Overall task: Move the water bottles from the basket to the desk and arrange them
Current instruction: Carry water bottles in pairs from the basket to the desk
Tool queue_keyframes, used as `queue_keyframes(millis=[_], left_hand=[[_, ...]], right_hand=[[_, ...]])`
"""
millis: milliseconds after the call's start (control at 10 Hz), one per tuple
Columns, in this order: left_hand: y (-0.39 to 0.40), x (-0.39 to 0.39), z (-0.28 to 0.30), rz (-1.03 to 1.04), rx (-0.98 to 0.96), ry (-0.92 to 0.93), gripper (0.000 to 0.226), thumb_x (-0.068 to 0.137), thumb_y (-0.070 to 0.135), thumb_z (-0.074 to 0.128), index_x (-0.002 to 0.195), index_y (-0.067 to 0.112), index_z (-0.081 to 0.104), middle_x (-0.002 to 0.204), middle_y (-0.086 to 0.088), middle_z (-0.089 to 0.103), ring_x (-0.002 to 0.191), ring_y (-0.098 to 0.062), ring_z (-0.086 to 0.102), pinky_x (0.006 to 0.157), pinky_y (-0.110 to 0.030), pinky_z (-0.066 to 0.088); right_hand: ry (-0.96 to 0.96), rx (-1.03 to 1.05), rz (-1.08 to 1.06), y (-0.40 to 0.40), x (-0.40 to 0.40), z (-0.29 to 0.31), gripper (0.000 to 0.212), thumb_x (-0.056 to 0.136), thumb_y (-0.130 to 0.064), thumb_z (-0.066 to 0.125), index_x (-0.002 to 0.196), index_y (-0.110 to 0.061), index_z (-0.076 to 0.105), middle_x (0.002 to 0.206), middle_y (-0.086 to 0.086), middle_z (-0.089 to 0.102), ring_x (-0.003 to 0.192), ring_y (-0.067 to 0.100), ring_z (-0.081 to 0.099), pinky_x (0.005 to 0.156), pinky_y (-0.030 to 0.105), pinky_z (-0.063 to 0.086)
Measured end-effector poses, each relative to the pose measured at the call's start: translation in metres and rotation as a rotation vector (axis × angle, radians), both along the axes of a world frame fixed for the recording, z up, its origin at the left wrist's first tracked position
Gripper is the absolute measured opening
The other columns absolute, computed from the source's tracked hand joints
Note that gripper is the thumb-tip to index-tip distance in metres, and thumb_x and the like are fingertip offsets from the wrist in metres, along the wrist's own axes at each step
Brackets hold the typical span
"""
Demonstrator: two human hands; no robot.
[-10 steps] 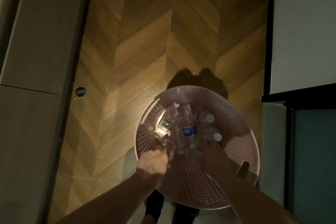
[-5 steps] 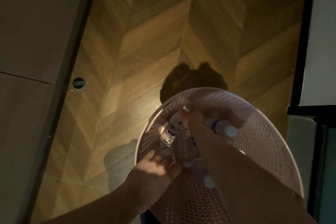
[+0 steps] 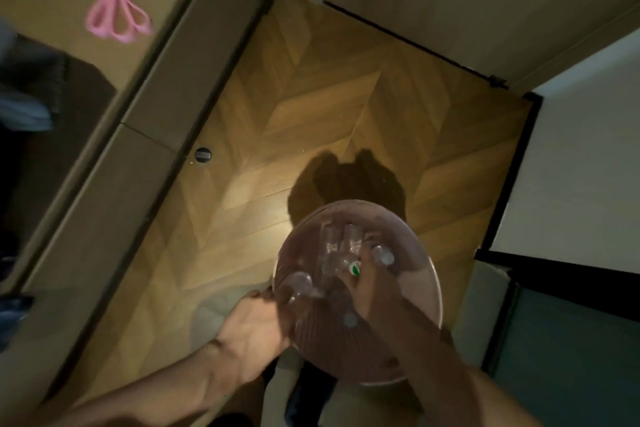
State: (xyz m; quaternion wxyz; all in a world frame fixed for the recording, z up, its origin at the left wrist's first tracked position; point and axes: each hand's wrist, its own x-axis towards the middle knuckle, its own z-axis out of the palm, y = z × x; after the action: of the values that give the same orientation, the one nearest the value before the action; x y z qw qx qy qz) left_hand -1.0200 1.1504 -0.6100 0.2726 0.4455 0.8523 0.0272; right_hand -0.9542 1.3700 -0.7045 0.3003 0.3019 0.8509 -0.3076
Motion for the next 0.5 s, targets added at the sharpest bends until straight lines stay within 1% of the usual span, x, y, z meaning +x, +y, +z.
queue_keyframes(millis=[100,200,300,400,500], left_hand=[[-0.012,0.014,0.100,0.180,-0.141,-0.067,0.058,0.079,0.036,0.076,0.132,0.028,0.053,0.114,-0.003,0.068,0.068,-0.027,0.072,0.051,-0.033,0.047],[-0.030,0.035,0.167,0.343,-0.071,-0.126,0.054,0.087,0.045,0.057,0.138,0.033,0.045,0.121,-0.003,0.061,0.080,-0.034,0.071,0.058,-0.041,0.050],[-0.052,0.069,0.251,0.542,-0.002,-0.117,0.048,0.088,0.052,0.043,0.134,0.040,0.040,0.117,0.003,0.059,0.090,-0.032,0.070,0.070,-0.044,0.054],[-0.077,0.103,0.316,0.751,0.093,-0.096,0.031,0.096,0.054,0.048,0.121,0.037,0.042,0.115,0.010,0.062,0.094,-0.027,0.068,0.074,-0.041,0.054],[-0.102,0.141,0.379,0.916,0.142,-0.024,0.019,0.100,0.052,0.049,0.109,0.039,0.038,0.108,0.013,0.060,0.087,-0.019,0.061,0.071,-0.038,0.047]], right_hand=[[0.080,0.092,0.115,0.005,0.012,0.104,0.056,0.100,-0.054,0.060,0.145,-0.023,0.048,0.128,0.001,0.068,0.105,0.019,0.065,0.085,0.032,0.052],[0.256,0.151,0.219,0.004,0.025,0.194,0.048,0.099,-0.046,0.065,0.142,-0.030,0.053,0.136,-0.008,0.058,0.121,0.016,0.060,0.097,0.031,0.052],[0.308,0.117,0.353,-0.002,0.030,0.277,0.041,0.101,-0.041,0.063,0.140,-0.035,0.050,0.131,-0.010,0.061,0.117,0.015,0.062,0.091,0.032,0.057],[0.306,0.069,0.460,-0.022,0.036,0.362,0.016,0.102,-0.047,0.061,0.111,-0.034,0.061,0.096,-0.015,0.071,0.093,0.011,0.070,0.078,0.027,0.056],[0.402,-0.034,0.577,-0.047,0.042,0.422,0.024,0.098,-0.048,0.069,0.109,-0.044,0.048,0.098,-0.020,0.067,0.086,0.006,0.067,0.069,0.025,0.059]])
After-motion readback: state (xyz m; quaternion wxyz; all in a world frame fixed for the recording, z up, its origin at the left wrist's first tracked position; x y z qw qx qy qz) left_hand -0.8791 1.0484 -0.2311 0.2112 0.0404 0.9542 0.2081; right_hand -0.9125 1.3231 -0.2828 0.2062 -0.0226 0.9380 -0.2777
